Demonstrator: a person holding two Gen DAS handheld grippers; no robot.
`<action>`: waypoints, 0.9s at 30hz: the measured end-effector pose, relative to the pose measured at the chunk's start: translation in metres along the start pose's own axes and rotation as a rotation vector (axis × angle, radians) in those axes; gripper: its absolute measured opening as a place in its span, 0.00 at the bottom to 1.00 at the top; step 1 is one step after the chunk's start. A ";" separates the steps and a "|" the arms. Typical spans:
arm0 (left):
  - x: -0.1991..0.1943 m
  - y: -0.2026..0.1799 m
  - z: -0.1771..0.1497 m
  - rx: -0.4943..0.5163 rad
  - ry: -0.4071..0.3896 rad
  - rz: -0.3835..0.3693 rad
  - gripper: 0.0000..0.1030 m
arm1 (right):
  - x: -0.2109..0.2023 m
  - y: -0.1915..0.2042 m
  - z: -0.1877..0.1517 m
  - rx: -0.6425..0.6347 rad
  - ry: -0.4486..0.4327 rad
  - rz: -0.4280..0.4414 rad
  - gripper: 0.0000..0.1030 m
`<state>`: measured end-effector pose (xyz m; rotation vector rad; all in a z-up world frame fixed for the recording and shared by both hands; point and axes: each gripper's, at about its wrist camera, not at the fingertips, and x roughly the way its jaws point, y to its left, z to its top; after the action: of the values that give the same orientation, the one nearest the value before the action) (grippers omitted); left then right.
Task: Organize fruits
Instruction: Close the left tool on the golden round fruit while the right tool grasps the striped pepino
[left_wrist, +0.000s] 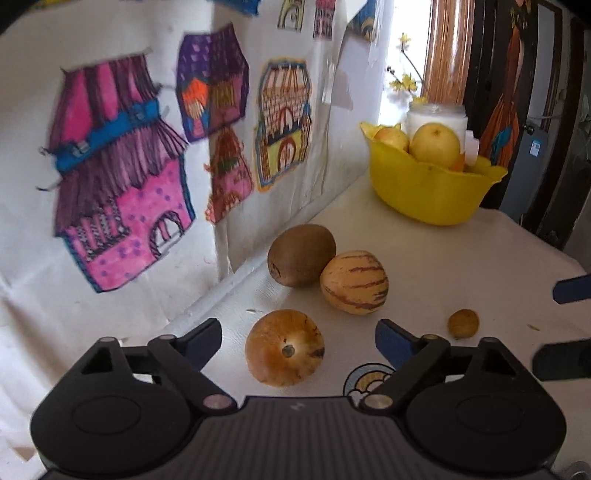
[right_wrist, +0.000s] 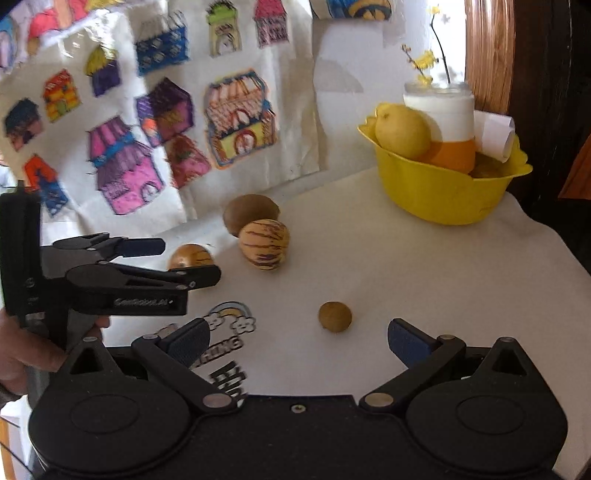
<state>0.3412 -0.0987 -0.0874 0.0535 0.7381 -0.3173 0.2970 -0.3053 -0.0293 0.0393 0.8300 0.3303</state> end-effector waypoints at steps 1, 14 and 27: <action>0.003 -0.001 -0.001 0.007 0.000 0.001 0.86 | 0.007 -0.002 0.002 0.007 0.006 -0.005 0.99; 0.025 -0.009 -0.005 0.048 0.002 -0.001 0.70 | 0.041 -0.007 0.020 0.035 0.002 0.021 0.99; 0.019 0.005 -0.012 0.046 0.017 -0.009 0.49 | 0.065 0.014 0.051 0.018 -0.006 0.069 0.99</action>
<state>0.3479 -0.0975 -0.1089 0.0968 0.7478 -0.3428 0.3712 -0.2675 -0.0385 0.0856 0.8272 0.3872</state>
